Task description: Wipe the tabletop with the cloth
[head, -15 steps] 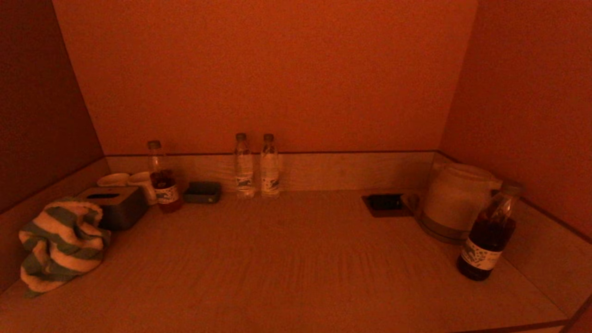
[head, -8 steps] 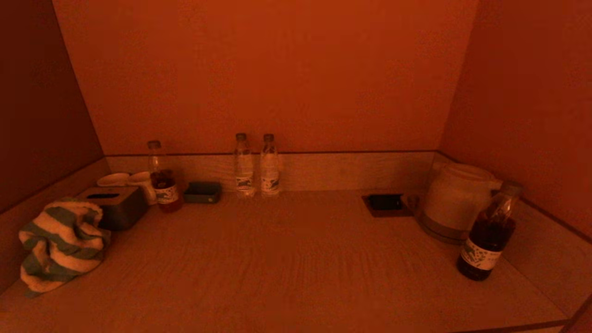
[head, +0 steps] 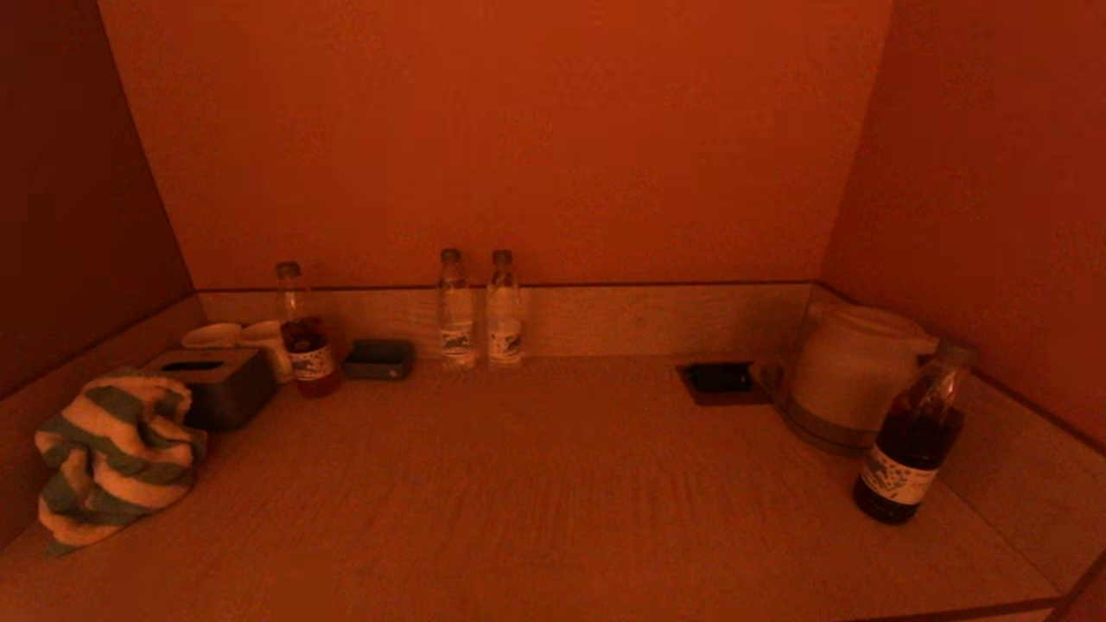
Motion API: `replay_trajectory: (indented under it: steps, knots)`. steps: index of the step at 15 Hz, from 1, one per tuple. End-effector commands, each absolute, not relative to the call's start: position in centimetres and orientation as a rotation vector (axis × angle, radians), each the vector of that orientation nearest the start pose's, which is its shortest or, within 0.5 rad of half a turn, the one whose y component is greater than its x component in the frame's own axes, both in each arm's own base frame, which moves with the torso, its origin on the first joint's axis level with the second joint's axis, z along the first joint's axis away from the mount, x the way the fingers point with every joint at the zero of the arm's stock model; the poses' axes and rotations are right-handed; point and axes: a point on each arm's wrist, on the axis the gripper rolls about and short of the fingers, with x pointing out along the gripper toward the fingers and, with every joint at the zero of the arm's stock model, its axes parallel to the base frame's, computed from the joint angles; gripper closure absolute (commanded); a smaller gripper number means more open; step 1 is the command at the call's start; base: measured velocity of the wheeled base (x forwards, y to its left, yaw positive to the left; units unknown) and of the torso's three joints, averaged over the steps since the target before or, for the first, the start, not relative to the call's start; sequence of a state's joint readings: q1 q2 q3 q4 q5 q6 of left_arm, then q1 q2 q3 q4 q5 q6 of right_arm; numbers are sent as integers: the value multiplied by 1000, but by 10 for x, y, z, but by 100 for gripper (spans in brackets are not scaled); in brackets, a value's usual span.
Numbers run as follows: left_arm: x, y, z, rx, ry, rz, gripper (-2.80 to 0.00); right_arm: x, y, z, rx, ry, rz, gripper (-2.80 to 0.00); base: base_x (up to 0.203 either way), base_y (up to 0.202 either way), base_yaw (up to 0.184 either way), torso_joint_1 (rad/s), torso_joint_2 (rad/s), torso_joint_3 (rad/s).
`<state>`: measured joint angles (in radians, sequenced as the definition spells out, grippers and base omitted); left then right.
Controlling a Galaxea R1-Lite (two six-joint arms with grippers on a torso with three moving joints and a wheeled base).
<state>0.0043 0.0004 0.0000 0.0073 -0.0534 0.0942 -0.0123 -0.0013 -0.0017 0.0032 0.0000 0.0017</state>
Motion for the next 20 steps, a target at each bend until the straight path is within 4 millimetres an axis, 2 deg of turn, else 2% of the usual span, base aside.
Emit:
replay_trajectory:
  steps: [1,20]
  knots:
    - [-23,-1,75,95,5,-49,0,-23,0,76,2,2,-12,0,0,0,0,0,0,0]
    - [-23,-1,75,95,5,-49,0,-23,0,76,0,2,-12,0,0,0,0,0,0,0]
